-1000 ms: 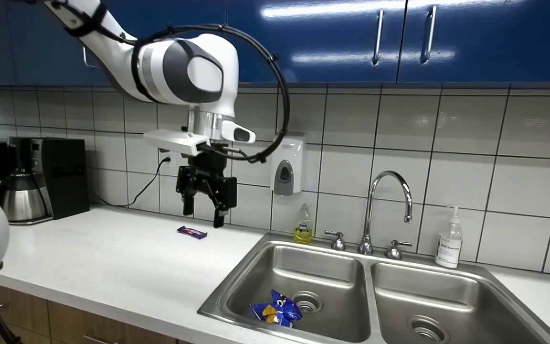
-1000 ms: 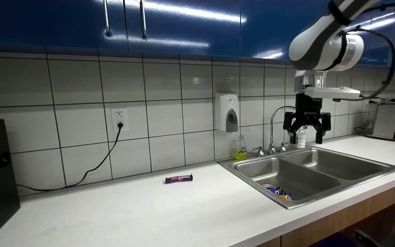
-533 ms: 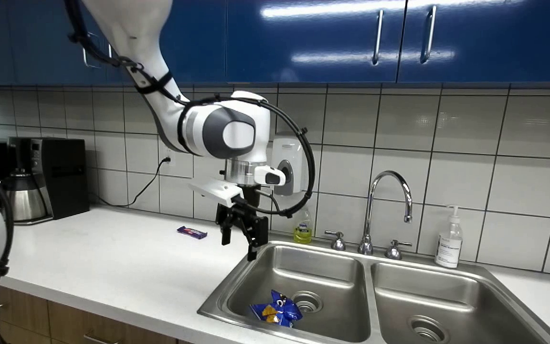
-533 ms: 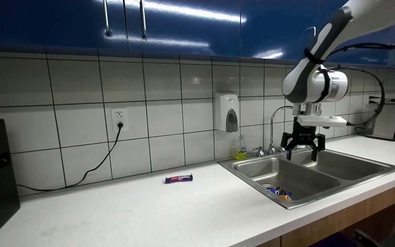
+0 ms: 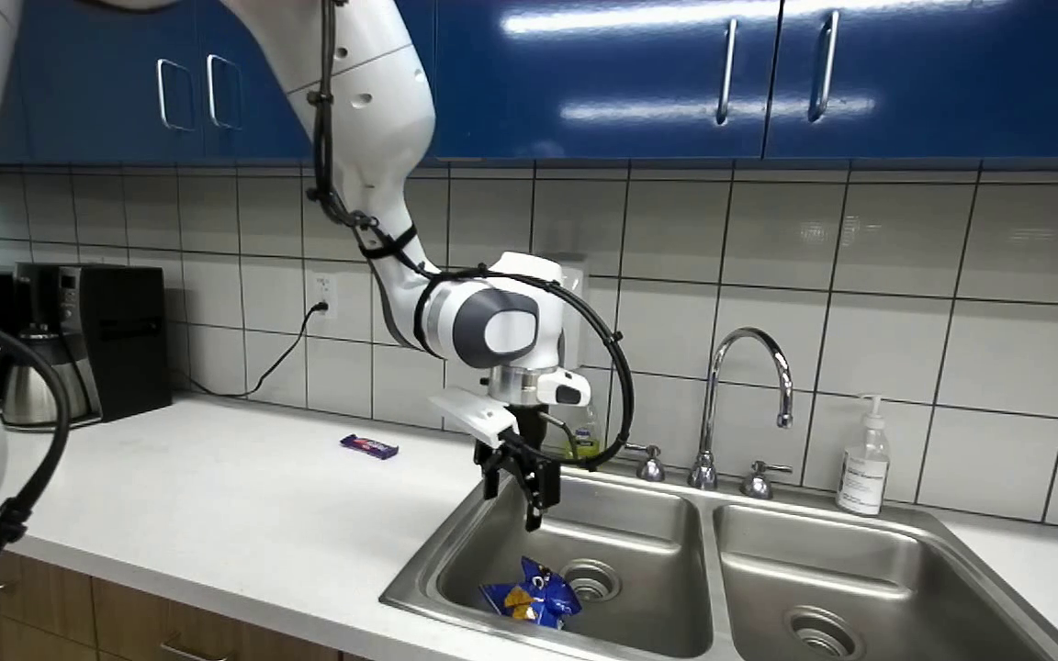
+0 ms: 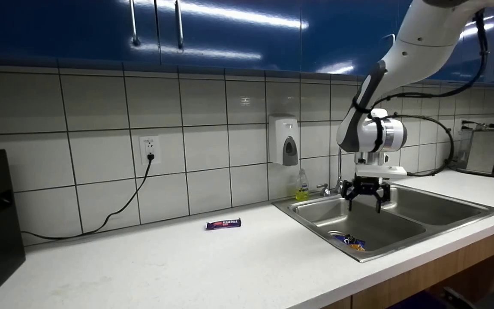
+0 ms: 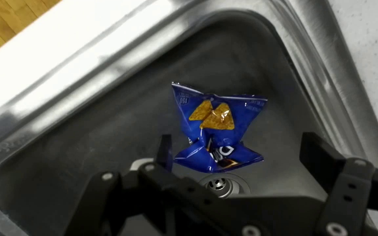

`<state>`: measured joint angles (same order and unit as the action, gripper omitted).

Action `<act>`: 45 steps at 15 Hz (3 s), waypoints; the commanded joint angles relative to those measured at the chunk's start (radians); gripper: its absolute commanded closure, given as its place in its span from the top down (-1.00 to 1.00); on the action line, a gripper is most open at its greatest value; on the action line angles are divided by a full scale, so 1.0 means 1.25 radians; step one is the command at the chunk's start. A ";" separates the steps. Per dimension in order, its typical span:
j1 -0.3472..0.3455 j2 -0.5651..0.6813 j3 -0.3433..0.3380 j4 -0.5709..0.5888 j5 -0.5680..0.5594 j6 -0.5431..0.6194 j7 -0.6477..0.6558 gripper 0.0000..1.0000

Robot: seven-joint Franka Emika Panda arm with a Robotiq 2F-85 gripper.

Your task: Remove the blue packet from the sink on the left and put it on the counter.

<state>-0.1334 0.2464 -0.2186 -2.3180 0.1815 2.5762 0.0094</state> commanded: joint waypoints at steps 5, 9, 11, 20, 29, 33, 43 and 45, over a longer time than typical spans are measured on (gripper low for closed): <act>-0.038 0.233 0.036 0.193 -0.009 0.035 0.009 1.00; -0.040 0.303 0.036 0.237 -0.014 0.049 0.018 1.00; -0.041 0.328 0.034 0.253 -0.016 0.056 0.020 1.00; -0.039 0.422 0.030 0.321 -0.021 0.080 0.036 1.00; -0.031 0.470 0.027 0.362 -0.023 0.093 0.049 1.00; -0.026 0.473 0.027 0.367 -0.025 0.096 0.052 0.16; -0.015 0.469 0.028 0.368 -0.029 0.112 0.055 -1.00; -0.014 0.467 0.028 0.369 -0.030 0.114 0.056 -1.00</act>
<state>-0.1505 0.8268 -0.1903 -1.8620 0.1726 2.7037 0.0407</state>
